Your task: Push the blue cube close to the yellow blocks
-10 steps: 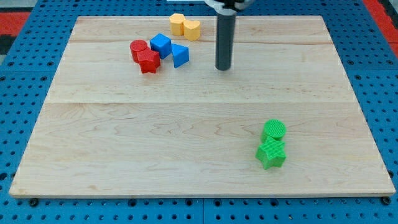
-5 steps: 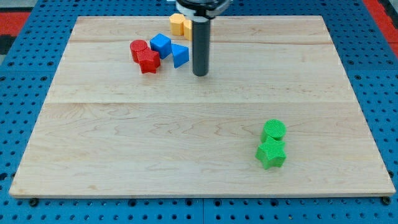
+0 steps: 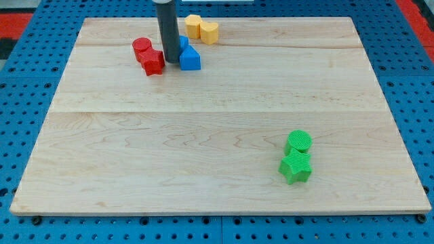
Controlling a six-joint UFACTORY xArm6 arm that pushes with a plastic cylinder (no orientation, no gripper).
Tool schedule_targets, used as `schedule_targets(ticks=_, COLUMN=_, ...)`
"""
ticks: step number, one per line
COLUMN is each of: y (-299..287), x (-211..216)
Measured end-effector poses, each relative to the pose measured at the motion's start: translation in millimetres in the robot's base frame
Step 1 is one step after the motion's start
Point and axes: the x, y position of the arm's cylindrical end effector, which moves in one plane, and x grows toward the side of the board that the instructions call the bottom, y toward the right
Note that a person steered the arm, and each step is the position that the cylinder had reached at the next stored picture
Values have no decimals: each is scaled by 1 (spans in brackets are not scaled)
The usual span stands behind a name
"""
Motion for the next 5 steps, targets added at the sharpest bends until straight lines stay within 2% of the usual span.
schedule_targets(ticks=1, y=32, x=-38)
schedule_targets(ticks=2, y=37, x=-42)
schedule_targets(ticks=4, y=38, x=-30)
schedule_targets(ticks=5, y=0, x=-20)
